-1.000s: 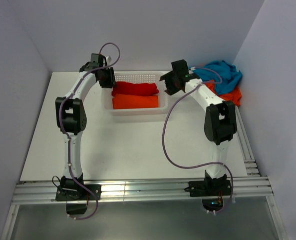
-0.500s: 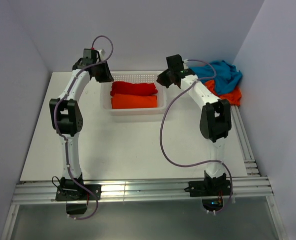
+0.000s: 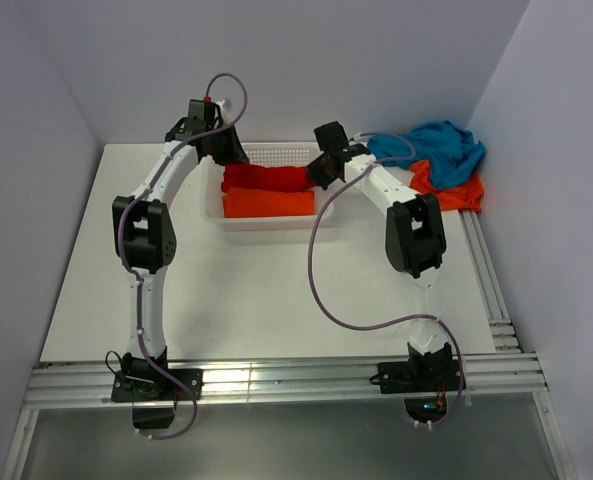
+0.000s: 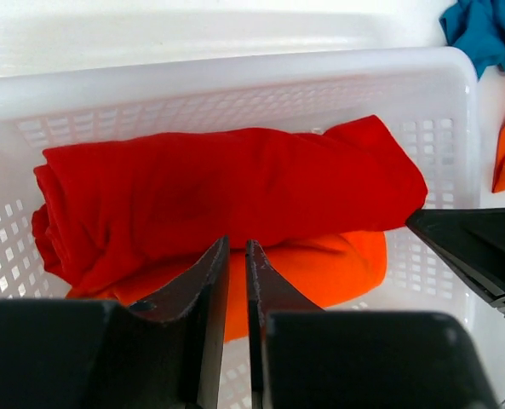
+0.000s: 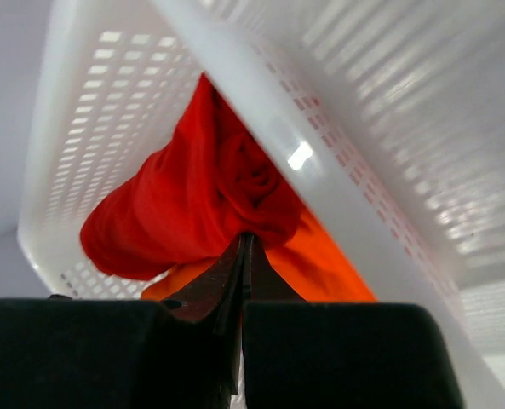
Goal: Roll the t-shirts
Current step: Place the rolled tshirt into the container
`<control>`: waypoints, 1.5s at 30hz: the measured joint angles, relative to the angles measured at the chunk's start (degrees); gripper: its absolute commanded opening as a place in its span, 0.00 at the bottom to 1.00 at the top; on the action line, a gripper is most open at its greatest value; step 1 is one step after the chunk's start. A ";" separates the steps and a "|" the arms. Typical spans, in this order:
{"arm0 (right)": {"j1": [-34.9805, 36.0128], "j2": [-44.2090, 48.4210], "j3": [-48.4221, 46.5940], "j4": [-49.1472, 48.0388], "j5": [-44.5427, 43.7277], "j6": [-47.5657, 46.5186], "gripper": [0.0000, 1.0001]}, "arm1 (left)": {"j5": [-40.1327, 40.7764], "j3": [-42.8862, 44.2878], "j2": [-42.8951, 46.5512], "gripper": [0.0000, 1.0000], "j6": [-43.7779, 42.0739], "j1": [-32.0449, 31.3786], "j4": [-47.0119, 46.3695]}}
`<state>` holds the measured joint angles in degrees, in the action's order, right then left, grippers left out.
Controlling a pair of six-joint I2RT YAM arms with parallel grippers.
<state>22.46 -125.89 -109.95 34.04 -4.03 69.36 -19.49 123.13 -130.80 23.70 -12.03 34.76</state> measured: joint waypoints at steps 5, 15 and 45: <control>0.07 -2.97 -1.57 0.37 -1.27 1.33 0.00 | 0.17 0.11 -2.38 0.17 0.61 0.22 -1.16; 0.39 -6.38 -5.73 0.72 -5.66 3.89 0.00 | 5.86 -0.37 -6.08 0.13 2.54 0.94 -0.96; -0.02 -6.75 -12.11 0.52 -3.30 -3.21 0.65 | 7.41 -1.62 4.85 0.58 2.05 2.45 0.44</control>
<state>22.44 -132.64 -122.06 34.57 -7.33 66.15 -12.08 121.51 -125.95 25.76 -9.58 35.20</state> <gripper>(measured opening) 0.595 0.511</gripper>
